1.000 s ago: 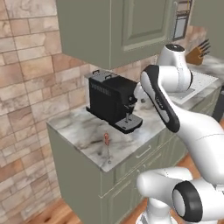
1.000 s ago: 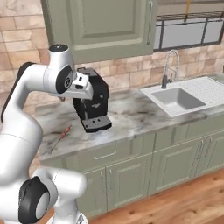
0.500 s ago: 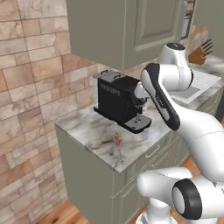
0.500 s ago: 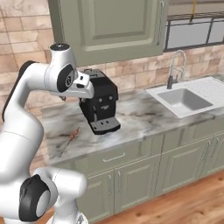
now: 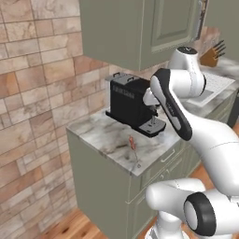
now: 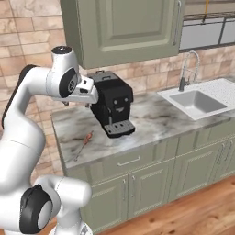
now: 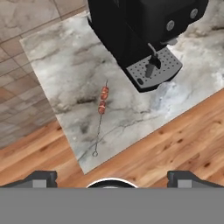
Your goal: Store the kebab skewer in the freezer for long-term storage. Close the freezer door after placing the cooked food.
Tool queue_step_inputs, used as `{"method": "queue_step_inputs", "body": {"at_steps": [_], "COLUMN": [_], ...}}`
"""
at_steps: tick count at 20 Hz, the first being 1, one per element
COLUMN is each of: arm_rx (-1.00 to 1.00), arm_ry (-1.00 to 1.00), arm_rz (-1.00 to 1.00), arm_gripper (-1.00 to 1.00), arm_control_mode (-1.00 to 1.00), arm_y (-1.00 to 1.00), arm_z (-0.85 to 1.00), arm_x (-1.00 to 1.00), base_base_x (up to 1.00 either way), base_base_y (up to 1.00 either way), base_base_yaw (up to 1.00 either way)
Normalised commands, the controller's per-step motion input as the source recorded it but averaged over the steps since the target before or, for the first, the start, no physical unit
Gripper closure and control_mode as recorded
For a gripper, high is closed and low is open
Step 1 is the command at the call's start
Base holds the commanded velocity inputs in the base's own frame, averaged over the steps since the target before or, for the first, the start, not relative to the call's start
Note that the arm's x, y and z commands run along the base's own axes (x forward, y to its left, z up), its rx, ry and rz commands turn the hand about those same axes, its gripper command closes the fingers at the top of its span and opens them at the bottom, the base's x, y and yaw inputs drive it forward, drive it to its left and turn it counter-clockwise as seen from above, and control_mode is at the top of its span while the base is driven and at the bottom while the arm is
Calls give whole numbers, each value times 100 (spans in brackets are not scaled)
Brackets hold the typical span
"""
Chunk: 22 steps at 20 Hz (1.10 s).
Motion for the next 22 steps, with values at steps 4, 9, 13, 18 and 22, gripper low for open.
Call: {"method": "queue_step_inputs", "body": {"at_steps": [4,9,13,18,22], "arm_rx": [0,0,0,0,0], "arm_ry": [0,0,3,4,1], "arm_rz": [0,-10,-12,-11,-4], "arm_gripper": [-100,-100,-100,-100,-100], "arm_control_mode": [100,-100,-100,-100,-100], "arm_y": [0,34,39,25,11], "arm_z": [0,-13,-24,-35,-38], "arm_x": [0,-7,-6,-3,0], "base_base_x": [-2,-2,0,0,0], "base_base_y": [36,8,0,0,0], "base_base_yaw": [-9,-2,0,0,0]}}
